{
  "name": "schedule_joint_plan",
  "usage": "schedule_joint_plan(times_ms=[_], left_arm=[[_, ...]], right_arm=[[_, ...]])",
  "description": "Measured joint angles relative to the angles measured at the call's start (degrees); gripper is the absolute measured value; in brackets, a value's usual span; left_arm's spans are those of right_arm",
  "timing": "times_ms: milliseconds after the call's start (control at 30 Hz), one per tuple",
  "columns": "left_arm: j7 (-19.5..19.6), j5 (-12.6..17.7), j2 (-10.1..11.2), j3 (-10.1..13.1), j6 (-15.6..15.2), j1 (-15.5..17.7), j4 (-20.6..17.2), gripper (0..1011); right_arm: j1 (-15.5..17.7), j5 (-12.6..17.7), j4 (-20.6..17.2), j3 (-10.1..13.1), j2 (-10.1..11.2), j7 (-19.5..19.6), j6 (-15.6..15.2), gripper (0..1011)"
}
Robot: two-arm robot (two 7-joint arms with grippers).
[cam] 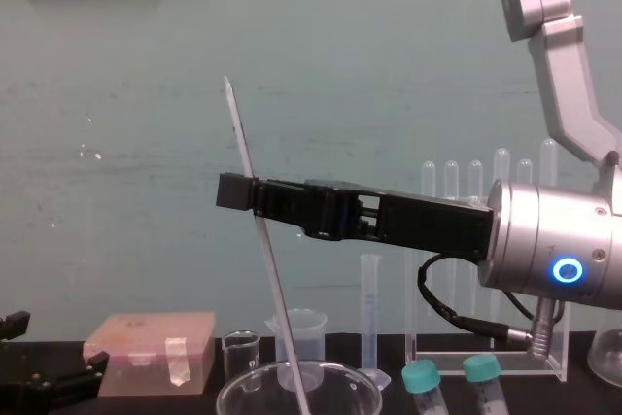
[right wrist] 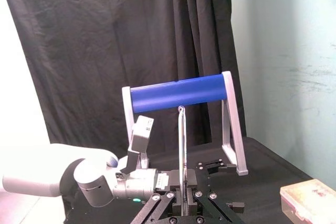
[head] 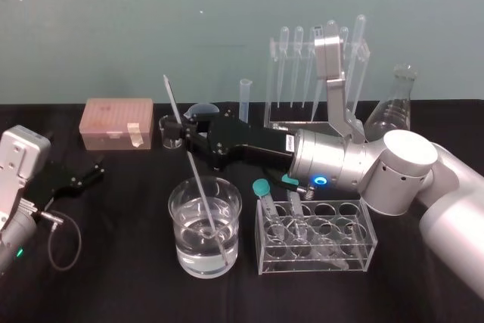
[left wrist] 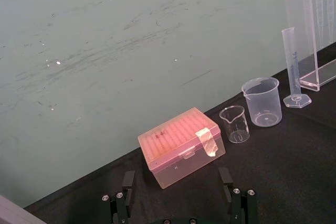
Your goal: Hold the thermometer with one hand and immerse one end into the beaker, then reinsert it into the test tube rack.
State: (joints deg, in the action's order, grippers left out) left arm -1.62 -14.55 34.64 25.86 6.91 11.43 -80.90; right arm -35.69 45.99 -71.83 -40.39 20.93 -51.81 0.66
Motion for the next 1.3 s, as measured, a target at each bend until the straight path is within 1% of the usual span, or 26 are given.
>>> schedule_joint_plan(times_ms=[1300], left_arm=[[0.0,0.0,0.0,0.0,0.0,0.0,0.0,1008]], right_arm=[[0.6,0.1,-1.4,0.2,0.6,0.4,0.1,58]])
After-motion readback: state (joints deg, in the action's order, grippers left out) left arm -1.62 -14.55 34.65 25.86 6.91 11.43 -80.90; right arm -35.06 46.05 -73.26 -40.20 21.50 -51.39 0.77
